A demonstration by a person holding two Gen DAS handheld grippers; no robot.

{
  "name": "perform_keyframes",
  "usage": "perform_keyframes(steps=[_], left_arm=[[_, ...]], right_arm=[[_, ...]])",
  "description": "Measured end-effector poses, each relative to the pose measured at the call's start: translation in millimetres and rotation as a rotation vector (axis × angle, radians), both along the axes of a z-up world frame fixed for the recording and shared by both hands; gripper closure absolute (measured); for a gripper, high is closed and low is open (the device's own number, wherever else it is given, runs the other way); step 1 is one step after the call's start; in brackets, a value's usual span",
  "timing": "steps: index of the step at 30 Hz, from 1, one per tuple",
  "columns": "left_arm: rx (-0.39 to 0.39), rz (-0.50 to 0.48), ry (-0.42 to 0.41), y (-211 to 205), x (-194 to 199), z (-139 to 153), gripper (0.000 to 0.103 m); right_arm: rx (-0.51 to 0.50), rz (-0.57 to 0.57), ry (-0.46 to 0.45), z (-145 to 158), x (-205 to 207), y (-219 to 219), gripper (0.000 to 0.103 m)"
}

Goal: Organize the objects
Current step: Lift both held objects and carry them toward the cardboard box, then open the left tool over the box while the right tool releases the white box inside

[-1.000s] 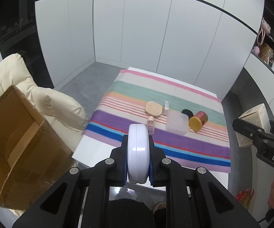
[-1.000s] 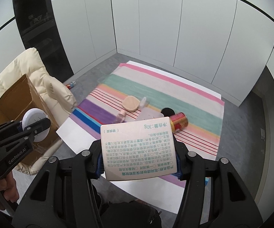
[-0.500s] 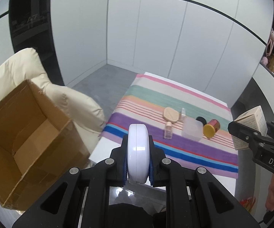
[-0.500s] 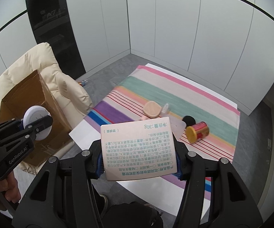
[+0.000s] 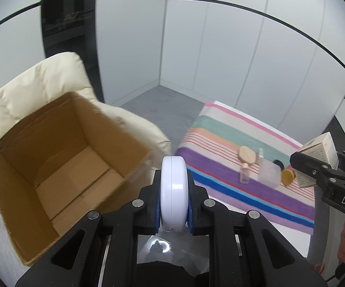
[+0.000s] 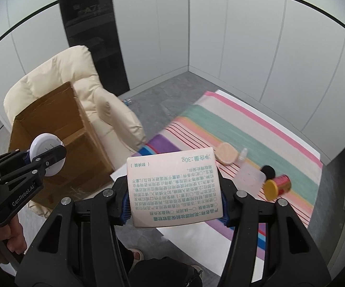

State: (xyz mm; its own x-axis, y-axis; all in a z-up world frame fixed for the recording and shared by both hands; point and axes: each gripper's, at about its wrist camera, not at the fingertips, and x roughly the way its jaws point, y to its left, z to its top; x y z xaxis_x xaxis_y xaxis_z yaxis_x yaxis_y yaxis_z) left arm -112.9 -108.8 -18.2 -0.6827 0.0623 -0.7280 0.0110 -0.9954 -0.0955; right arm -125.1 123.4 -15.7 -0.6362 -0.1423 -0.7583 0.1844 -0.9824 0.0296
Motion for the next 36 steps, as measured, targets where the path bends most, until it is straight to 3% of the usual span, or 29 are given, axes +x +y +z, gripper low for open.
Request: perform_keyframes(steps=[30,33,36], left_arm=[[-0.008,0.276,-0.030,-142,47,-13,0.086],[-0.038,0.295,-0.024,-149,54,-10,0.077],[-0.023,0.318,-0.014,-159,62,-8,0.058]], right_arm=[[0.008,0.316,0.022,1,-17,-168,0.046],[0.011,0.348,0.024,1,-16,-186,0.046],[0.016,0.378,0.022,0,-14,-202,0.046]])
